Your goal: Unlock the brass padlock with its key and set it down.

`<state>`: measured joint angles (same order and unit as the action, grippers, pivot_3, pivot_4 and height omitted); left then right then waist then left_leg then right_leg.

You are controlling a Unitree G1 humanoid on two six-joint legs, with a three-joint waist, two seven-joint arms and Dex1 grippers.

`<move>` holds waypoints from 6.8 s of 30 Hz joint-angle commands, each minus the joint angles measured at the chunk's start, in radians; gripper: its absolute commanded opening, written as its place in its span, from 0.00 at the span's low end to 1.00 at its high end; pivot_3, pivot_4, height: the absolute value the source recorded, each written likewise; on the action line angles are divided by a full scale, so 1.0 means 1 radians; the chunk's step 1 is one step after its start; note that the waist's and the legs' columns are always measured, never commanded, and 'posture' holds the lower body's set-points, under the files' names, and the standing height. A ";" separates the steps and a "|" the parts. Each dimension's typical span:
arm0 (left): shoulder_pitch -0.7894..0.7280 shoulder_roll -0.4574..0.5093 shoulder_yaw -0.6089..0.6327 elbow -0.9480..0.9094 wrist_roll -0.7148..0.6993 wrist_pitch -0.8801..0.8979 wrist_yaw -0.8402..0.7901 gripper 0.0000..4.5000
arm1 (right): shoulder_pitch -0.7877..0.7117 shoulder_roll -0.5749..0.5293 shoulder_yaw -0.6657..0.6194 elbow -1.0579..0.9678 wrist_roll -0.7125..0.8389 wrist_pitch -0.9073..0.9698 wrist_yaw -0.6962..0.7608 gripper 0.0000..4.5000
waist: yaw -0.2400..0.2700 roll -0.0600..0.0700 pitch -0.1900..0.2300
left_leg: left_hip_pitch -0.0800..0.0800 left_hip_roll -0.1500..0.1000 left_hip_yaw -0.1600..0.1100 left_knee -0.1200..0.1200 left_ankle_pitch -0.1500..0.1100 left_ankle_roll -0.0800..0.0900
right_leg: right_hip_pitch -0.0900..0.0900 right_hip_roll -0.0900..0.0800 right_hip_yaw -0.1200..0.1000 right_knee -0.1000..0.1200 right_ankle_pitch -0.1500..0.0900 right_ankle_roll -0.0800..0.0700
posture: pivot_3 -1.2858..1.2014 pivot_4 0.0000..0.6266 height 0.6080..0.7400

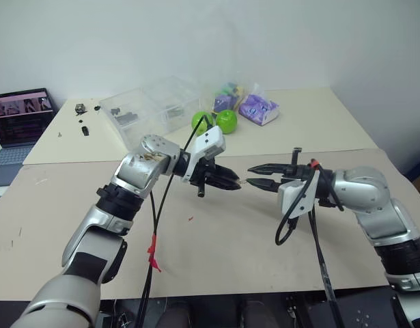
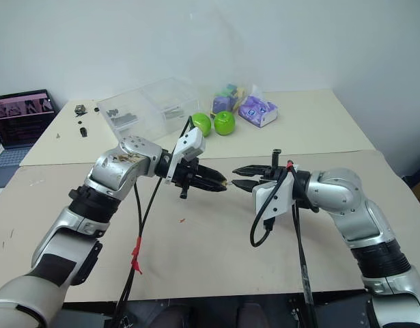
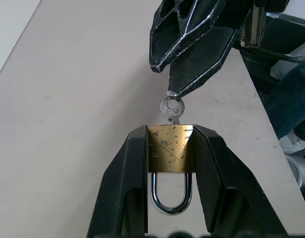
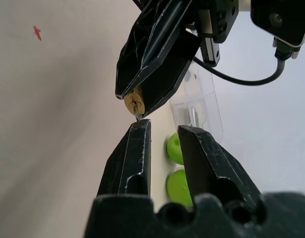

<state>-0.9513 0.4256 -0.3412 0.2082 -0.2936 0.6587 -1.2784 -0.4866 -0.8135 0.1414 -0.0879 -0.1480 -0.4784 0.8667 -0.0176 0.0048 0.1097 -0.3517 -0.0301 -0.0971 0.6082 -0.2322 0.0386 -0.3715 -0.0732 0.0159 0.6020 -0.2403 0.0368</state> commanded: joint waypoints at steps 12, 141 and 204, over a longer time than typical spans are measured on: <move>-0.031 0.005 0.026 -0.031 -0.002 -0.018 0.007 0.18 | -0.006 -0.010 -0.027 0.049 0.002 -0.085 -0.061 0.31 | 0.000 0.000 0.000 | 0.000 0.000 0.000 0.000 0.000 0.000 | 0.000 0.000 0.000 0.000 0.000 0.000 | 0.52 0.24 1.00; -0.035 -0.038 -0.006 -0.078 -0.012 0.021 0.002 0.18 | 0.057 -0.003 -0.017 -0.044 -0.011 -0.171 -0.100 0.88 | 0.000 0.000 0.000 | 0.001 -0.003 0.000 0.000 0.000 -0.001 | 0.001 -0.002 0.001 0.000 0.000 0.000 | 0.52 0.24 1.00; -0.073 -0.039 -0.016 -0.047 0.011 -0.001 -0.032 0.18 | 0.078 0.004 -0.014 0.021 -0.097 -0.254 -0.169 0.54 | -0.001 0.000 0.000 | 0.001 -0.002 0.000 0.000 0.000 0.000 | 0.001 -0.002 0.001 0.000 0.000 0.000 | 0.52 0.24 1.00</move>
<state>-0.9936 0.3770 -0.3737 0.1903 -0.2784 0.6756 -1.3028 -0.4057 -0.7986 0.1469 -0.0537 -0.2521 -0.7150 0.7165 -0.0181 0.0050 0.1098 -0.3511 -0.0325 -0.0972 0.6084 -0.2318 0.0381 -0.3708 -0.0748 0.0173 0.6021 -0.2406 0.0371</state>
